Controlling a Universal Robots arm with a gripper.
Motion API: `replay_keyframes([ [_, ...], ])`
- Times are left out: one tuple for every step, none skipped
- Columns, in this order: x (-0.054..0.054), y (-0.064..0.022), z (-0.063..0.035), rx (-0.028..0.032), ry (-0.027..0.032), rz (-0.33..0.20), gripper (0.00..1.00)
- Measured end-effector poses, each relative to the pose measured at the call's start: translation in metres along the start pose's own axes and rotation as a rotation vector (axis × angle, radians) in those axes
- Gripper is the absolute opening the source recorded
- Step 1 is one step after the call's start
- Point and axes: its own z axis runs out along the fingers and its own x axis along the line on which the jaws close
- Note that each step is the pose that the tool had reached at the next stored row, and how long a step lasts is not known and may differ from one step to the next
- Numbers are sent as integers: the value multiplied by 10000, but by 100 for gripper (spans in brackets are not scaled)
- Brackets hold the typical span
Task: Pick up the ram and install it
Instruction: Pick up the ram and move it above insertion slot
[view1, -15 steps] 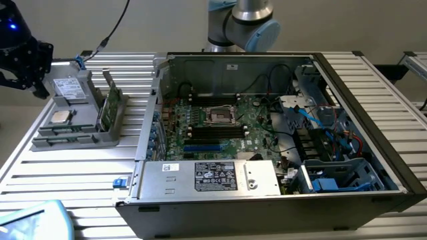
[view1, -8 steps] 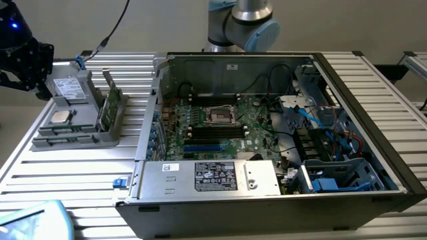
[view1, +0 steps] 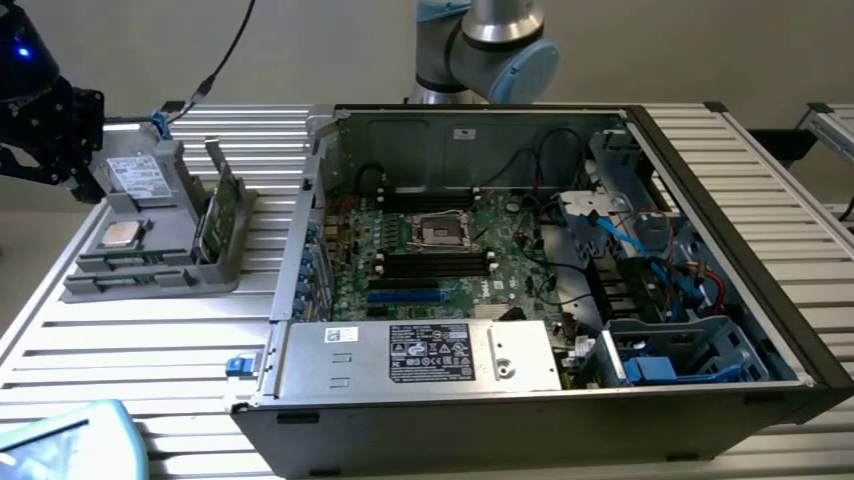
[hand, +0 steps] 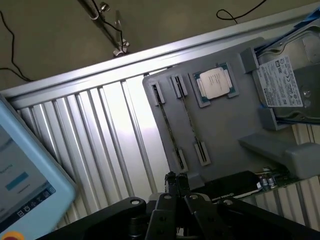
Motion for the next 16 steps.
replay_keyframes([
  [0, 0, 0, -1, 5, -162, 11],
  [0, 1, 2, 0, 7, -346, 11],
  [0, 1, 4, 0, 9, -525, 11],
  [0, 1, 5, 0, 12, -705, 11],
  [0, 1, 7, 0, 15, -891, 11],
  [0, 1, 8, 0, 17, -1070, 11],
  [0, 1, 9, 0, 21, -1250, 11],
  [0, 1, 10, 0, 24, -1430, 11],
  [0, 1, 11, 0, 27, -1615, 11],
  [0, 1, 12, 0, 31, -1795, 11],
  [0, 1, 13, 0, 35, -1974, 11],
  [0, 1, 14, 0, 38, -2161, 11],
  [0, 1, 15, 0, 41, -2339, 11],
  [0, 1, 16, 0, 45, -2525, 11],
  [0, 1, 16, -1, 49, -2711, 11],
  [0, 1, 17, 0, 53, -2880, 11],
])
